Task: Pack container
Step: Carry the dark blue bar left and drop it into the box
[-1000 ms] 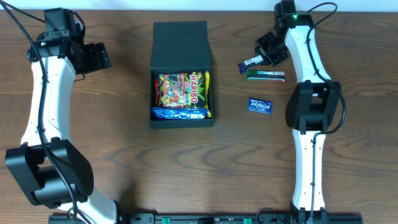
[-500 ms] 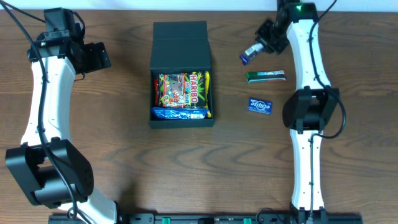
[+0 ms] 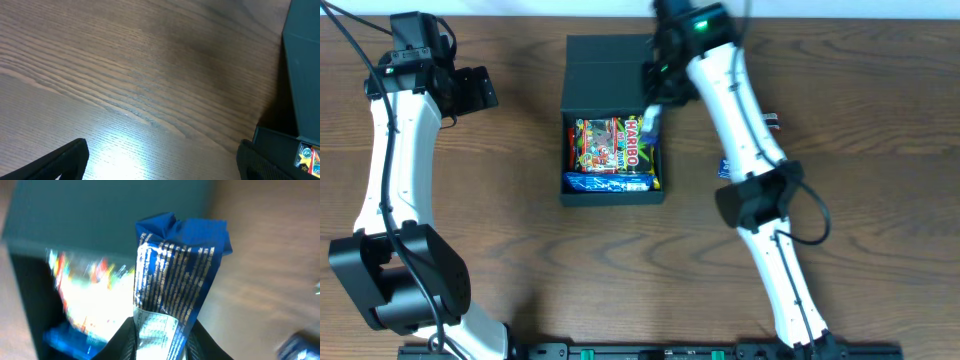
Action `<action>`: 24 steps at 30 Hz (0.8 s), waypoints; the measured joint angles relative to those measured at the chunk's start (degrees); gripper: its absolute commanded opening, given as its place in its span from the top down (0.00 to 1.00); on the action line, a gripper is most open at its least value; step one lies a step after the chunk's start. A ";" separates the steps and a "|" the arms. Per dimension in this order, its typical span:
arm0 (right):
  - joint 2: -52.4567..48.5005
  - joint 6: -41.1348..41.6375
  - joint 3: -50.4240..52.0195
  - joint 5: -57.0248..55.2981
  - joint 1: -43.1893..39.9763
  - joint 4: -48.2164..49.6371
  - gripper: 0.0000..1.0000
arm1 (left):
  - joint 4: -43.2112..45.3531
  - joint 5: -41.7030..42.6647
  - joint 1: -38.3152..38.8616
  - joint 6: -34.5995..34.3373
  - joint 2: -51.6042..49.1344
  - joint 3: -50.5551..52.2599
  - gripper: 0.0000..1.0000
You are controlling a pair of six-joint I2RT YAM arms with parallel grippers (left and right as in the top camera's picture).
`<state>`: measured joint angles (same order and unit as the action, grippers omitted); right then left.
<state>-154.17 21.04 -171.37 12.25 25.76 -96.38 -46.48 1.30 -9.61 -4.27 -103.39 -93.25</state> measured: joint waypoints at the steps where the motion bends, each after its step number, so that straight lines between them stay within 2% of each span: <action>1: 0.02 -1.03 0.00 0.13 1.38 -0.59 0.87 | 0.00 0.00 0.00 0.00 0.00 0.00 0.05; 6: 0.04 -4.22 -0.02 0.94 5.25 -0.72 0.82 | -0.26 0.00 0.00 0.00 0.00 0.00 0.05; 12: 0.04 -5.40 0.15 -0.33 5.42 -0.72 0.80 | -1.01 0.00 0.02 0.00 0.00 0.00 0.04; 18: 0.17 -5.66 3.98 -1.09 5.40 -0.70 0.85 | -1.03 0.00 0.00 0.00 0.00 0.00 0.05; 21: 0.20 -5.68 6.67 -1.53 5.40 -0.79 0.90 | -1.03 0.00 0.00 0.00 0.00 0.00 0.05; 24: 0.24 -5.14 8.41 -3.23 5.40 -0.74 0.89 | -1.05 0.00 0.00 0.00 0.00 0.00 0.05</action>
<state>-153.93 15.90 -162.95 9.02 31.16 -97.12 -47.53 1.30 -9.61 -4.27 -103.39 -93.25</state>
